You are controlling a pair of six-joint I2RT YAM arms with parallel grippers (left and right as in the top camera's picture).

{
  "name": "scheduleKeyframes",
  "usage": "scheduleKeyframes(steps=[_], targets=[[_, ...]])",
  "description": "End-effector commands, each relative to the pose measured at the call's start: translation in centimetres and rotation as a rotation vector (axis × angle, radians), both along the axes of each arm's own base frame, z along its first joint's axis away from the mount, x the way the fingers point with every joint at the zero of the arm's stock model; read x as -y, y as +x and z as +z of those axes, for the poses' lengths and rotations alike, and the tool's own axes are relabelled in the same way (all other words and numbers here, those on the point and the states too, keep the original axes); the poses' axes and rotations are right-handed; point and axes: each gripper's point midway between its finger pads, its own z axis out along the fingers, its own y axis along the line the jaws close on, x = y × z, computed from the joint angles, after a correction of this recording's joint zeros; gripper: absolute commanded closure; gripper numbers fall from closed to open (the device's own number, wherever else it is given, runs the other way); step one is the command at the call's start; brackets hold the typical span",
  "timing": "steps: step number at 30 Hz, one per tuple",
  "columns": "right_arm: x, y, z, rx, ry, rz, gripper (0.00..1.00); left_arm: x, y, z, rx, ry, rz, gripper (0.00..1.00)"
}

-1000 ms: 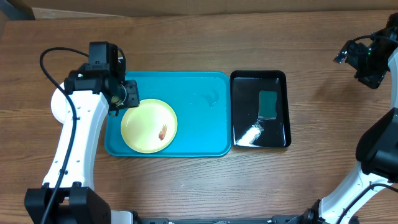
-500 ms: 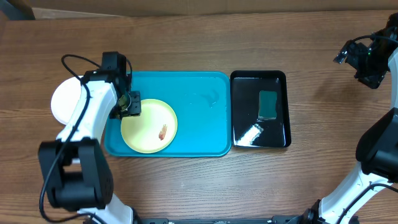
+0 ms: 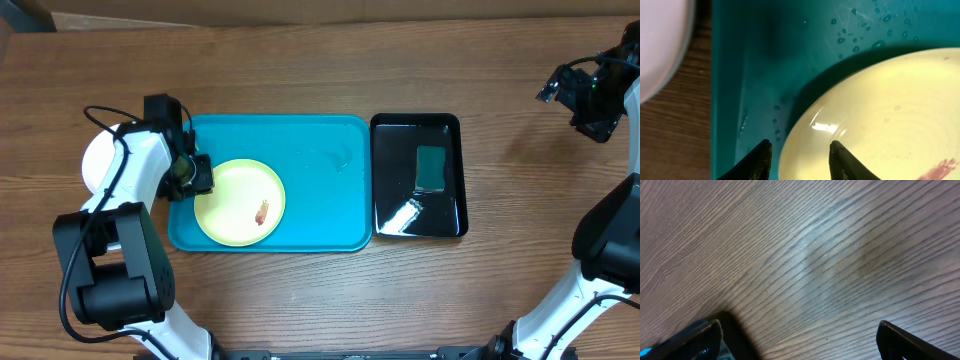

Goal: Clean dirty plates on tray and stack at the side
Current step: 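Drag the yellow plate right to the teal tray center, left gripper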

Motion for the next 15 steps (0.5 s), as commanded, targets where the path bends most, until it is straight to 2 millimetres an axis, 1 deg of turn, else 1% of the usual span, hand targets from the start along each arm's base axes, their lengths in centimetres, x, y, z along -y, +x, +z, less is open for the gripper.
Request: scheduleKeyframes(steps=[1, 3, 4, 6, 7, 8, 12, 15], targets=[[-0.1, 0.5, 1.3, 0.035, -0.008, 0.002, 0.0, 0.6, -1.0, -1.6, -0.026, -0.03, -0.018, 0.61], [-0.1, 0.5, 1.3, 0.035, -0.008, 0.002, 0.0, 0.7, -1.3, -2.0, -0.029, -0.03, -0.018, 0.64], [-0.1, 0.5, 1.3, 0.035, -0.008, 0.002, 0.0, 0.7, -1.4, -2.1, -0.031, -0.031, -0.018, 0.68], [-0.1, 0.5, 1.3, 0.035, -0.008, 0.002, 0.0, 0.9, -1.4, -2.1, -0.03, -0.043, -0.018, 0.86], [-0.1, 0.5, 1.3, 0.035, -0.008, 0.002, 0.0, 1.3, -1.3, -2.1, -0.027, -0.062, -0.019, 0.93], [-0.1, 0.5, 1.3, 0.035, -0.008, 0.002, 0.0, 1.8, -1.2, -2.1, -0.021, -0.092, -0.02, 0.96], [-0.1, 0.5, 1.3, 0.035, -0.008, 0.002, 0.0, 4.9, -0.9, -1.5, 0.003, -0.281, -0.025, 0.96], [-0.1, 0.5, 1.3, 0.035, -0.008, 0.002, 0.0, 7.4, -0.5, -0.6, 0.021, -0.432, 0.01, 0.96]])
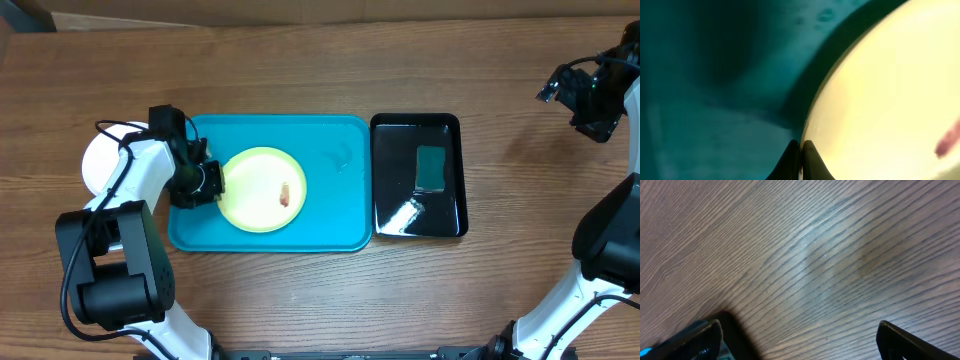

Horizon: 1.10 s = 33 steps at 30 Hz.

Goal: Clean dirty plates on tray and stack at the side
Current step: 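Drag the yellow plate right to the teal tray center, left gripper, then hold the yellow plate steady on the tray with the left gripper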

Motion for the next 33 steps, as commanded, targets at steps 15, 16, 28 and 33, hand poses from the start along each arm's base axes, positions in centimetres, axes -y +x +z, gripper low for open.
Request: scheduleKeyframes(steps=[15, 16, 28, 33], targets=[[-0.1, 0.5, 1.3, 0.035, -0.008, 0.002, 0.0, 7.7, 2.5, 1.0, 0.066, -0.233, 0.038, 0.51], [-0.1, 0.5, 1.3, 0.035, -0.008, 0.002, 0.0, 7.3, 2.5, 0.7, 0.066, -0.201, 0.038, 0.51], [-0.1, 0.5, 1.3, 0.035, -0.008, 0.002, 0.0, 7.1, 3.7, 2.2, 0.103, -0.172, 0.01, 0.49], [-0.1, 0.5, 1.3, 0.035, -0.008, 0.002, 0.0, 6.7, 4.2, 3.9, 0.116, -0.153, 0.008, 0.5]])
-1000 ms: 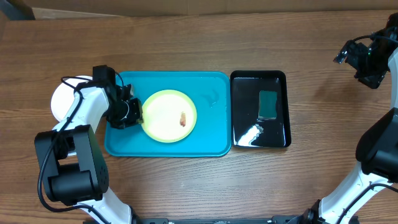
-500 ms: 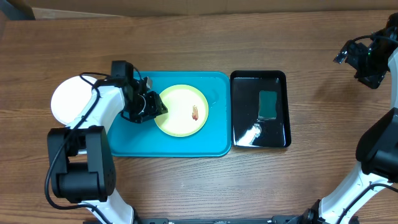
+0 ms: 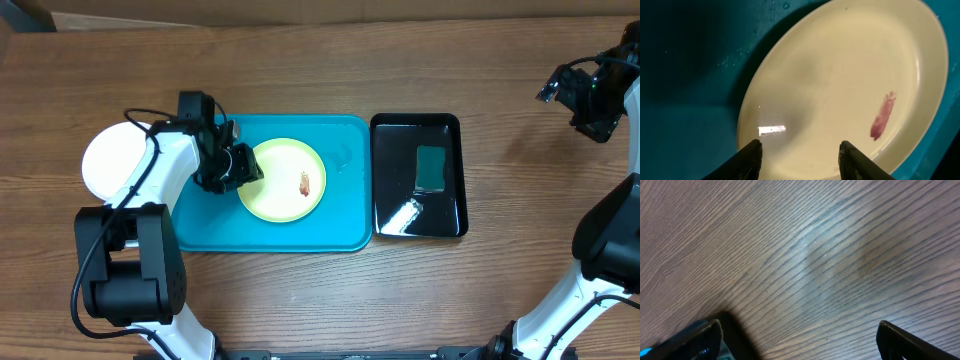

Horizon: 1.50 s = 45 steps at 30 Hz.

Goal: Clean dirty plates on tray and stack at the side
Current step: 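Hold the yellow plate steady on the tray with the left gripper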

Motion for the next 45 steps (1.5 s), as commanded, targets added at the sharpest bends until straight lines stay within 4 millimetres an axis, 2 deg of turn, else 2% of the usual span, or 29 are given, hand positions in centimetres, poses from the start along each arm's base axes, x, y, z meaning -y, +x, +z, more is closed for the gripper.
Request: scheduleKeyframes(steps=[1, 3, 9, 17, 22, 27, 30, 34, 38, 40, 42, 43, 45], targets=[[-0.1, 0.5, 1.3, 0.035, -0.008, 0.002, 0.0, 0.0, 1.1, 1.7, 0.047, -0.003, -0.017, 0.5], [-0.1, 0.5, 1.3, 0.035, -0.007, 0.002, 0.0, -0.2, 1.1, 1.8, 0.056, 0.017, -0.029, 0.5], [-0.1, 0.5, 1.3, 0.035, -0.008, 0.002, 0.0, -2.8, -0.1, 0.8, -0.001, 0.171, -0.011, 0.55], [-0.1, 0.5, 1.3, 0.035, -0.007, 0.002, 0.0, -2.7, -1.1, -1.1, -0.016, 0.169, -0.001, 0.58], [-0.1, 0.5, 1.3, 0.035, -0.008, 0.002, 0.0, -2.7, -1.1, -1.6, -0.007, 0.17, -0.001, 0.69], [-0.1, 0.5, 1.3, 0.035, -0.008, 0.002, 0.0, -2.7, -1.1, -1.9, -0.001, 0.17, 0.0, 0.67], [-0.1, 0.5, 1.3, 0.035, -0.007, 0.002, 0.0, -2.7, -1.3, -2.3, -0.003, 0.169, 0.007, 0.74], [-0.1, 0.5, 1.3, 0.035, -0.008, 0.002, 0.0, -2.7, -1.5, -2.8, -0.005, 0.167, 0.013, 0.76], [-0.1, 0.5, 1.3, 0.035, -0.007, 0.002, 0.0, -2.6, -1.5, -2.8, -0.005, 0.161, 0.021, 0.9], [-0.2, 0.6, 1.3, 0.038, -0.001, 0.004, 0.0, -2.6, -1.5, -2.8, -0.006, 0.158, 0.027, 0.92], [-1.1, 0.6, 1.4, 0.044, 0.046, 0.018, 0.0, -2.6, -1.5, -2.8, -0.007, 0.157, 0.034, 0.95], [-2.1, 0.2, 1.5, 0.038, 0.102, 0.032, 0.0, -2.6, -1.5, -2.8, -0.01, 0.156, 0.043, 0.96], [-3.3, -1.3, 1.2, -0.022, 0.161, 0.032, 0.0, -2.6, -1.5, -2.8, -0.014, 0.153, 0.06, 0.96]])
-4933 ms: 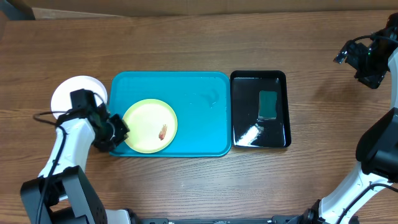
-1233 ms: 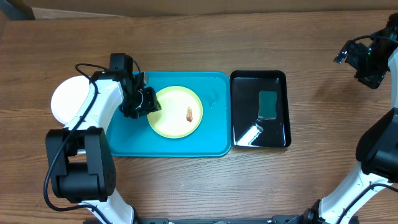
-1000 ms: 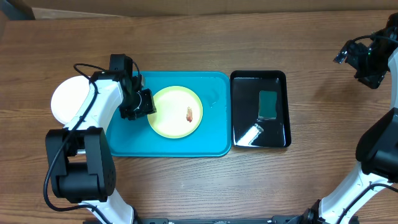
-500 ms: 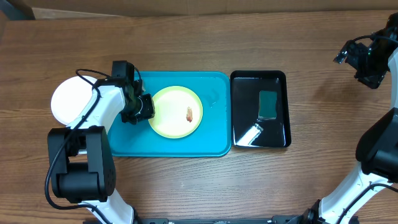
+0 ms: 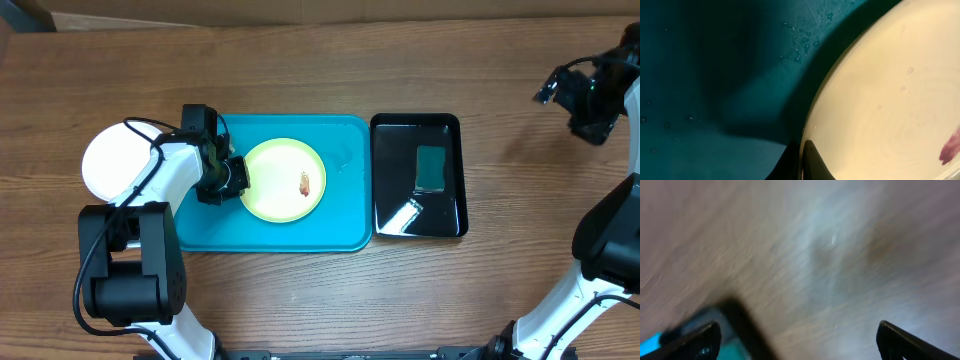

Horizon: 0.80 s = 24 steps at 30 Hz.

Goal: Clean dirty plates on tray and stack at the side
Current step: 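Hold the yellow plate steady on the tray with the left gripper, then reach the right gripper into the black tray and grasp the sponge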

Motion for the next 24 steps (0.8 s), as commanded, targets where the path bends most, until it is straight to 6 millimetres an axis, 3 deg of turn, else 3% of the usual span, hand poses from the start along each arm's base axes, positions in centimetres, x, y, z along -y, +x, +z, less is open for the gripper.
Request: scheduleKeyframes(steps=[1, 4, 13, 17, 24], targets=[[-2.5, 0.1, 1.6, 0.034, 0.128, 0.027, 0.0, 0.0, 0.0, 0.4, 0.005, -0.004, 0.053, 0.96], [-5.3, -0.4, 2.4, 0.054, 0.224, 0.14, 0.07, 0.0, 0.0, 0.4, -0.002, -0.009, 0.091, 0.96], [-12.2, -4.4, 1.2, -0.164, 0.16, 0.372, 0.12, 0.0, 0.0, 0.4, -0.013, -0.018, 0.157, 0.96], [-15.1, -5.8, 0.7, -0.25, 0.067, 0.479, 0.17, 0.0, -0.1, 0.4, -0.019, -0.018, 0.157, 0.96], [-18.0, -7.4, -0.9, -0.36, -0.182, 0.546, 0.23, 0.0, -0.2, 0.4, -0.024, -0.017, 0.157, 0.96]])
